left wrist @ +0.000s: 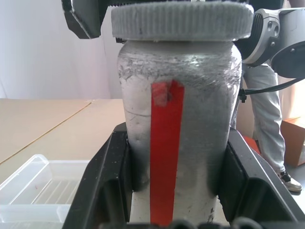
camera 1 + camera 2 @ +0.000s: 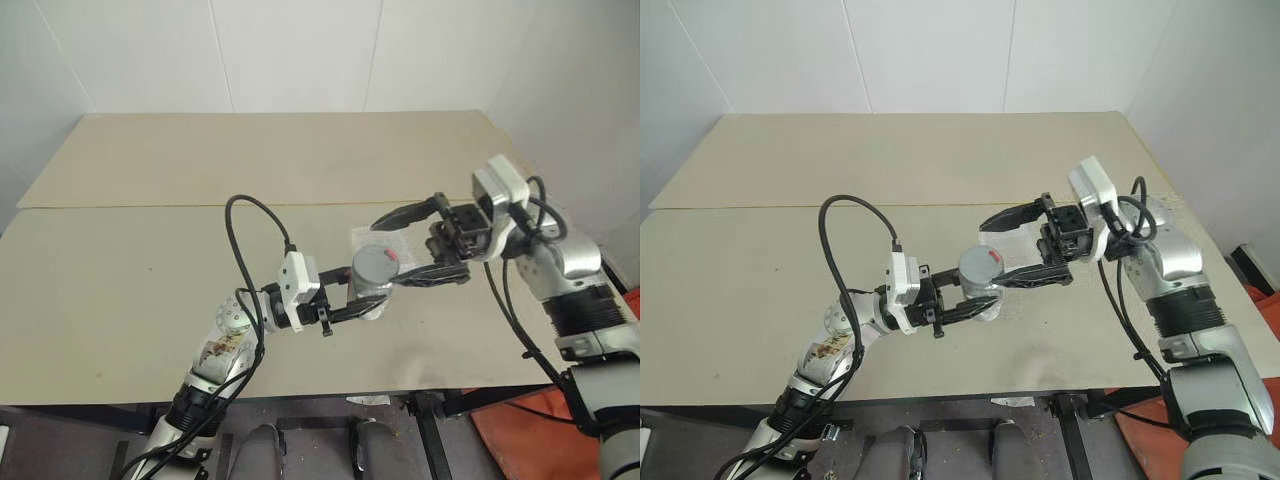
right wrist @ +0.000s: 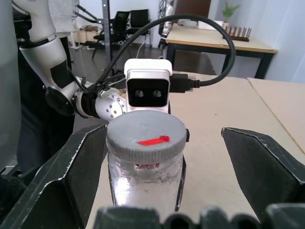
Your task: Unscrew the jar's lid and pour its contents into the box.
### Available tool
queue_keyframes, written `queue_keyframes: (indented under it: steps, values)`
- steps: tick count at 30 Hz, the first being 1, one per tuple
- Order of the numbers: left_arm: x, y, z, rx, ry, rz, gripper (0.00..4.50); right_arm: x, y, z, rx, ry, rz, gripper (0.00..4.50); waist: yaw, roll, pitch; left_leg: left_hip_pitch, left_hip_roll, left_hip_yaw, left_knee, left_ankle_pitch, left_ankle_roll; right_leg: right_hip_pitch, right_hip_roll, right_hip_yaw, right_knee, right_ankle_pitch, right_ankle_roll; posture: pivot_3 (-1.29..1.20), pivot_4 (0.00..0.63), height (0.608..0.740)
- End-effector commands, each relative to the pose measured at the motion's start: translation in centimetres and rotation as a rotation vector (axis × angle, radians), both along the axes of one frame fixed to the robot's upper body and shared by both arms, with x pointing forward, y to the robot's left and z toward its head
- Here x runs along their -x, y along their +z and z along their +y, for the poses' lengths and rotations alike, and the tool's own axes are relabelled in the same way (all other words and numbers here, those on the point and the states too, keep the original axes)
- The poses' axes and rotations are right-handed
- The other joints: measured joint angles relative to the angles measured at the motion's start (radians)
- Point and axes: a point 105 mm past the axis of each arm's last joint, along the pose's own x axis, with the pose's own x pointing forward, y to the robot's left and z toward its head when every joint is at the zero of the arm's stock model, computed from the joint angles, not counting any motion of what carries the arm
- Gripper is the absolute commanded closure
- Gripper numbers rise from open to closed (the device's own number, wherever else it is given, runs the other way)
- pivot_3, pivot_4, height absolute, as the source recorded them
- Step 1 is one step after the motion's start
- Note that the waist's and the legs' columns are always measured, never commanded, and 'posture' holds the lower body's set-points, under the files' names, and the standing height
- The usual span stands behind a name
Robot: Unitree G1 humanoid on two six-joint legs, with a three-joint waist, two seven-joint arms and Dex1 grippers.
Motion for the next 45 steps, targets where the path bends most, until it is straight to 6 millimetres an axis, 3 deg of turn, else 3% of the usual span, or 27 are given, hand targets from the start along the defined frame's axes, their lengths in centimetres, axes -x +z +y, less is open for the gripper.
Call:
queue_keyframes:
  steps: [1,6,12,18,24,35,45]
  values:
    - [0.2,1.0,-0.2,0.02,-0.026,-0.047,2.56,0.9,1.0,-1.2,0.018,0.005,-0.07,0.05,0.001,0.0,0.0,0.0,0.0,0.0,0.0,0.0,0.0,0.0,0.0,0.0,0.0,0.0,0.0,0.0,0.15,0.74]
    - [-0.3,0.7,0.2,0.009,-0.005,-0.044,2.56,2.3,1.9,-1.3,-0.003,-0.072,-0.126,0.05,0.001,0.0,0.0,0.0,0.0,0.0,0.0,0.0,0.0,0.0,0.0,0.0,0.0,0.0,0.0,0.0,0.15,0.74]
    - [-0.8,0.3,0.4,-0.001,0.027,-0.034,2.56,3.3,2.9,0.8,-0.108,-0.263,-0.16,0.05,-0.001,0.0,0.0,0.0,0.0,0.0,0.0,0.0,0.0,0.0,0.0,0.0,0.0,-0.002,0.003,0.0,0.15,0.74]
    - [-0.5,-0.2,0.3,-0.033,-0.001,-0.01,2.56,4.0,0.2,3.1,-0.097,-0.351,-0.181,0.0,0.0,0.0,0.0,0.0,0.0,0.0,0.001,0.0,0.0,0.0,0.0,0.0,0.001,-0.003,0.005,0.0,0.15,0.74]
    - [-1.0,0.1,0.2,-0.024,0.033,-0.029,2.56,3.5,-0.5,3.9,-0.118,-0.415,-0.168,0.0,0.0,0.0,0.0,0.0,0.0,0.0,0.002,0.0,0.0,0.0,0.0,0.0,0.001,-0.003,0.005,0.0,0.15,0.74]
    - [-1.1,0.1,0.2,-0.011,0.042,-0.036,2.56,2.4,-1.1,3.7,-0.11,-0.451,-0.131,0.0,0.0,0.0,0.0,0.0,0.0,0.0,0.002,0.0,0.0,0.0,0.0,0.0,0.001,-0.002,0.004,0.0,0.15,0.74]
    - [-1.2,-0.1,0.9,-0.004,0.061,-0.026,2.56,2.4,-1.4,1.7,-0.09,-0.495,-0.153,0.0,0.0,0.0,0.0,0.0,0.0,0.0,0.001,0.0,0.0,0.0,0.0,0.0,0.001,-0.002,0.004,0.0,0.15,0.74]
